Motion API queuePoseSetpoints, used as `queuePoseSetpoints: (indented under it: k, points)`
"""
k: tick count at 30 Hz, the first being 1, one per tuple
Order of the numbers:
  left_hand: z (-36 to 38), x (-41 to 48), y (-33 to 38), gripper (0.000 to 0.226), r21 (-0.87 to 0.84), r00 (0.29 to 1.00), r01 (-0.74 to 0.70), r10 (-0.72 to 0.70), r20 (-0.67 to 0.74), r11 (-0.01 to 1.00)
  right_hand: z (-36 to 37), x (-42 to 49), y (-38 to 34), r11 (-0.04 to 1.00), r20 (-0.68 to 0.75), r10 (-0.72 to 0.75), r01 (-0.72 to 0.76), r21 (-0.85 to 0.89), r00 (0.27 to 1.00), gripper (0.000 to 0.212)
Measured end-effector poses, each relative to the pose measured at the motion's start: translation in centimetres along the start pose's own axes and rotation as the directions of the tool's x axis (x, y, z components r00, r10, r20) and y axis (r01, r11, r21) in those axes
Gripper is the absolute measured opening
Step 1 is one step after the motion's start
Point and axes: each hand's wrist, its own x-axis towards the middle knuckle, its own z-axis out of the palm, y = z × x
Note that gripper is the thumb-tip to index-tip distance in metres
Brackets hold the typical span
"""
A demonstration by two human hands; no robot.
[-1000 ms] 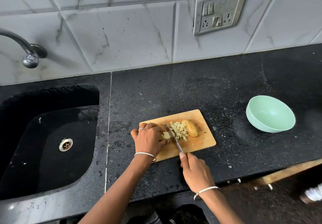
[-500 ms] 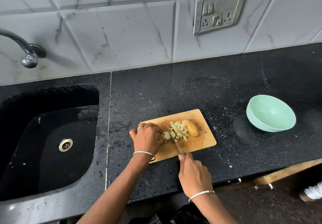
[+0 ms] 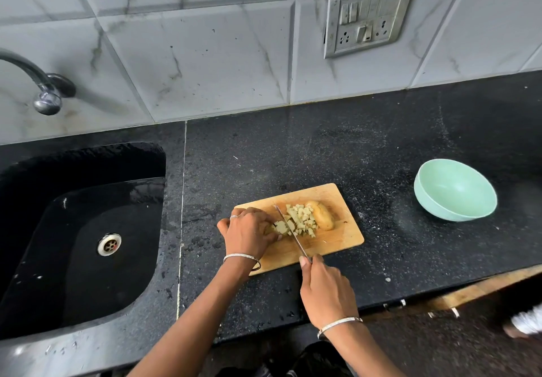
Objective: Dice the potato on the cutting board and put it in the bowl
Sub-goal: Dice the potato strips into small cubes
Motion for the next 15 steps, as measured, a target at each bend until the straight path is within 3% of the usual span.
queuePoseSetpoints:
  k: [15]
  points:
    - [0.4, -0.28, 0.35, 0.033, 0.037, 1.0, 0.016, -0.016, -0.009, 0.999, 0.49, -0.48, -0.17, 0.998, 0.02, -0.021, 0.022, -0.051, 1.0, 0.036]
